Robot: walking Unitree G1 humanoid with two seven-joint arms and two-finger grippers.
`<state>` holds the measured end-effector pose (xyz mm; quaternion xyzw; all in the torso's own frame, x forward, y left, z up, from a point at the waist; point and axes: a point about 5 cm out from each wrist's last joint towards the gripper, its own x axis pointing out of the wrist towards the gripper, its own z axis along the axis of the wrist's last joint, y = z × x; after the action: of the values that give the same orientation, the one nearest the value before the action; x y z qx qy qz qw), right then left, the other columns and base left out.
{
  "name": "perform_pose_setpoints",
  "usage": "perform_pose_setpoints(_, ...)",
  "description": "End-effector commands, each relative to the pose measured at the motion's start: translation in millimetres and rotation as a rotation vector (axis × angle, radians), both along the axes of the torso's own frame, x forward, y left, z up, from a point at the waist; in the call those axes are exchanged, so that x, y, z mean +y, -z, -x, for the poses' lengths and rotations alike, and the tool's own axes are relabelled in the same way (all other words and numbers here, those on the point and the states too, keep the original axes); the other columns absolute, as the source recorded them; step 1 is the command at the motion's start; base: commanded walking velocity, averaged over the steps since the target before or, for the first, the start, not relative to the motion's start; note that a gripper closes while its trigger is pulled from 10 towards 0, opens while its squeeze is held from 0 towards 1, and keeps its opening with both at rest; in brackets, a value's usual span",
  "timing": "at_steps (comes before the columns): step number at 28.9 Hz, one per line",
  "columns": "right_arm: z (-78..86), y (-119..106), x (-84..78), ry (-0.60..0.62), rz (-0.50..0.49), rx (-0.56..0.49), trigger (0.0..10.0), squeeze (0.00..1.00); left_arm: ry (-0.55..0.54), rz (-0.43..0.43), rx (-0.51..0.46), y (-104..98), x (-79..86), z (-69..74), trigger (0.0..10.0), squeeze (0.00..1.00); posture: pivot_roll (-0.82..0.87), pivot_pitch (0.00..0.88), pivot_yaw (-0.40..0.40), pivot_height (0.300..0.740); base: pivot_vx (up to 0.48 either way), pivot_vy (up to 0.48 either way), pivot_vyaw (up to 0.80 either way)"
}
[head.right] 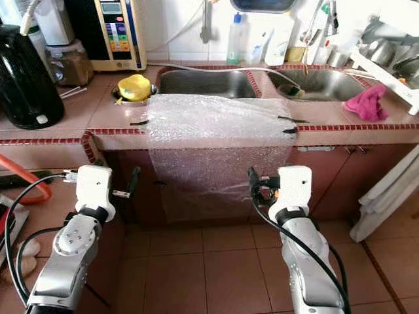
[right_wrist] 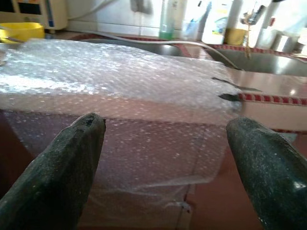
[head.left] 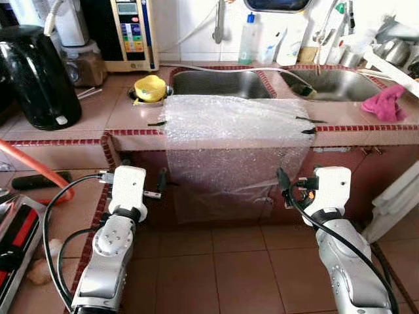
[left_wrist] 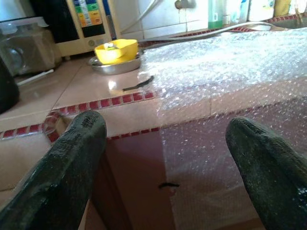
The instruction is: Kitchen organization
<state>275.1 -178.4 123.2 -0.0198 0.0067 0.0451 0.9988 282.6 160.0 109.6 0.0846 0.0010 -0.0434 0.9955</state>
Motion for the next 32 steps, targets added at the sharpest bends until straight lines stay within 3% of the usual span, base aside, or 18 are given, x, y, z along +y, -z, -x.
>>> perform_pose_setpoints(1, -1.1, -2.5, -3.0, 0.007, 0.013, -0.014, 10.0, 0.0, 0.007, 0.0, 0.01, 0.7, -2.6, -1.6, 10.0, 0.0, 0.0, 0.0, 0.012, 0.74, 0.307, 0.0, 0.0)
perform_pose_setpoints(32, -3.4, -3.3, -0.8, -0.005, 0.036, -0.023, 10.0, 0.0, 0.017, 0.004, 0.019, 3.9, -4.3, -2.7, 10.0, 0.0, -0.01, 0.0, 0.012, 0.74, 0.321, 0.0, 0.0)
